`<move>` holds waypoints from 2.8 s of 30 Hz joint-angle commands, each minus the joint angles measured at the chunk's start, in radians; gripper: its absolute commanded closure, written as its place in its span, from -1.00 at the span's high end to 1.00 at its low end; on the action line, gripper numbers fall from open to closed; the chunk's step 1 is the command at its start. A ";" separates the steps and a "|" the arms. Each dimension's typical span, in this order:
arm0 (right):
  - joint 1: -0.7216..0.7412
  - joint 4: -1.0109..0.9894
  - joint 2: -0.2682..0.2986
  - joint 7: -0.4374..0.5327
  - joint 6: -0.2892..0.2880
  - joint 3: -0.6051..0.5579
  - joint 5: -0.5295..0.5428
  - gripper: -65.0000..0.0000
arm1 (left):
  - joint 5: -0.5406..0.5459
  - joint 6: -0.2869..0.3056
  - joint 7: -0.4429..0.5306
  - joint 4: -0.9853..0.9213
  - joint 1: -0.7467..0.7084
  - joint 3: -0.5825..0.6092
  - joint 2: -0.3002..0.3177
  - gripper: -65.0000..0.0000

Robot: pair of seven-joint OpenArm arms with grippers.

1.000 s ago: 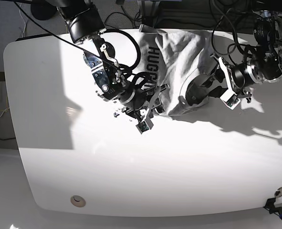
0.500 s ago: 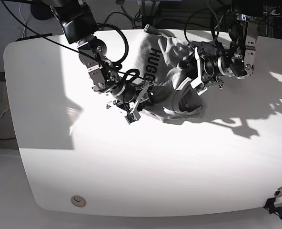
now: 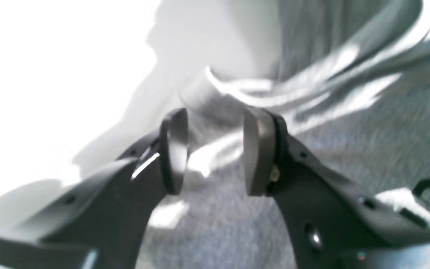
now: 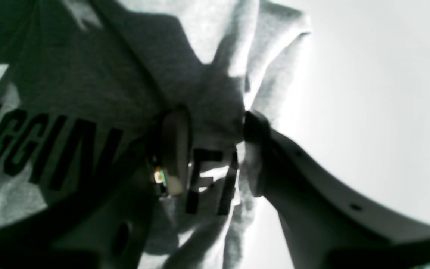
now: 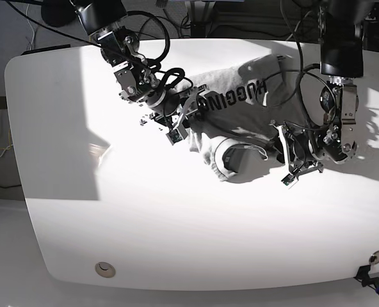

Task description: Fold the T-shirt properly

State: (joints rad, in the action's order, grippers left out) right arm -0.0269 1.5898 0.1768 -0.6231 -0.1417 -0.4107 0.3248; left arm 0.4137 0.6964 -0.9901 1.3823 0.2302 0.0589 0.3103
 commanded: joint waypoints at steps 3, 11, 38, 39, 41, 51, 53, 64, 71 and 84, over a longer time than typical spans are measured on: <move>0.074 0.085 0.000 -0.021 -0.005 0.005 0.006 -0.28 | 0.012 0.002 0.012 0.200 -0.004 -0.089 0.022 -0.31; 0.091 0.218 -0.050 -0.125 -0.006 0.003 0.013 -0.29 | 0.014 0.002 0.010 0.501 -0.315 -0.143 0.039 -0.31; 0.040 -0.067 -0.020 0.016 -0.017 0.003 0.006 -1.00 | 0.006 0.002 0.015 0.210 -0.233 -0.135 -0.038 -0.31; 0.063 -0.087 -0.018 0.016 -0.017 0.003 0.006 -1.00 | 0.006 0.002 0.015 0.208 -0.233 -0.135 -0.040 -0.31; 0.109 -0.127 -0.015 0.016 -0.017 0.003 0.006 -1.00 | 0.006 0.002 0.015 0.208 -0.228 -0.135 -0.040 -0.31; 0.246 -0.219 0.022 0.016 -0.019 0.005 0.006 -1.00 | 0.004 0.002 0.035 0.030 -0.030 -0.092 -0.038 -0.31; 0.242 -0.210 0.025 0.016 -0.019 0.005 0.010 -1.00 | 0.006 0.002 0.067 0.042 -0.033 -0.092 -0.035 -0.31; 0.210 0.085 0.031 -0.057 -0.005 0.005 0.006 -1.00 | -0.025 0.002 0.102 0.285 -0.111 -0.152 0.036 -0.34; -0.006 0.334 0.115 -0.042 0.092 0.109 0.003 -1.00 | -0.252 0.002 0.307 0.490 -0.346 -0.212 0.031 -0.74; -0.626 0.421 0.134 0.478 0.092 0.327 -0.066 -1.00 | -0.255 0.002 0.925 0.510 -0.814 -0.566 -0.191 -1.00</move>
State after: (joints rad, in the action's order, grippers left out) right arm -0.6022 1.9842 0.3099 -0.2005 -0.0521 -0.0902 0.3000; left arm 0.1398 0.6930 -0.1154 1.8740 -0.5575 -0.4980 0.1307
